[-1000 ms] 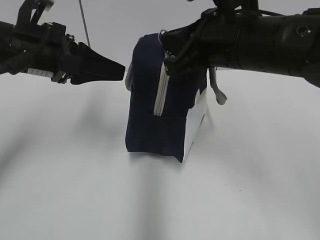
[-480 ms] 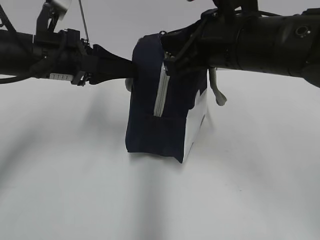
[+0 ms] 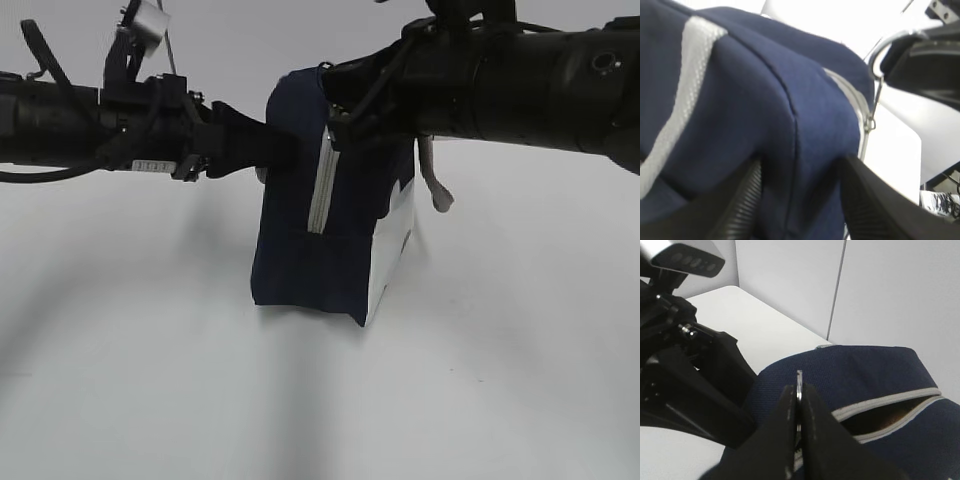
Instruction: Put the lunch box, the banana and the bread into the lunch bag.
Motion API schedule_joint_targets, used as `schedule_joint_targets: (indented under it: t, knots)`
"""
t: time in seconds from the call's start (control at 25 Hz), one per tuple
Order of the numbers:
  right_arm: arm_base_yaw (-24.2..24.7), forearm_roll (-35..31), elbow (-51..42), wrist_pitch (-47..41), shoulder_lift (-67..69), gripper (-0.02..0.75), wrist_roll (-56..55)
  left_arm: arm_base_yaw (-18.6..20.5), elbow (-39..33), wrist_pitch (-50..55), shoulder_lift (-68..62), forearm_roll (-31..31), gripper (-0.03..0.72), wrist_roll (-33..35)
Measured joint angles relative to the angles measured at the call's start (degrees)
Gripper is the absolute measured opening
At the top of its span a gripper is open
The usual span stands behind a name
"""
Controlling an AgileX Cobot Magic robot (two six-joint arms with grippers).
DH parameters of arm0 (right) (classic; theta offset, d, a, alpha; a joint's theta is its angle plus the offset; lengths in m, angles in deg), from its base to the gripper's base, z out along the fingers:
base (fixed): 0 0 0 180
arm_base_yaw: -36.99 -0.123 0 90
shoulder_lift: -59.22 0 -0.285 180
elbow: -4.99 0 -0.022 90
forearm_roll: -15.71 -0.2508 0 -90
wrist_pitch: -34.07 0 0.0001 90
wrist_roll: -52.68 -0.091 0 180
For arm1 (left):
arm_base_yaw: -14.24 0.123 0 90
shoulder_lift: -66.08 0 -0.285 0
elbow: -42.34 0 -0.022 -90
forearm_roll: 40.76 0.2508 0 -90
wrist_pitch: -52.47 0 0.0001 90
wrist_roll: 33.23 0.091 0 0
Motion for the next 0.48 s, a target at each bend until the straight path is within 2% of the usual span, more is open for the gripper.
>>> schedule_joint_targets:
  t: [0.28, 0.48]
  knots:
    - [0.0, 0.0, 0.0, -0.12, 0.0, -0.016, 0.0, 0.0, 0.0, -0.21, 0.0, -0.95, 0.348, 0.53]
    - [0.0, 0.0, 0.0, -0.25, 0.0, -0.016, 0.0, -0.17, 0.0, -0.28, 0.0, -0.95, 0.255, 0.56]
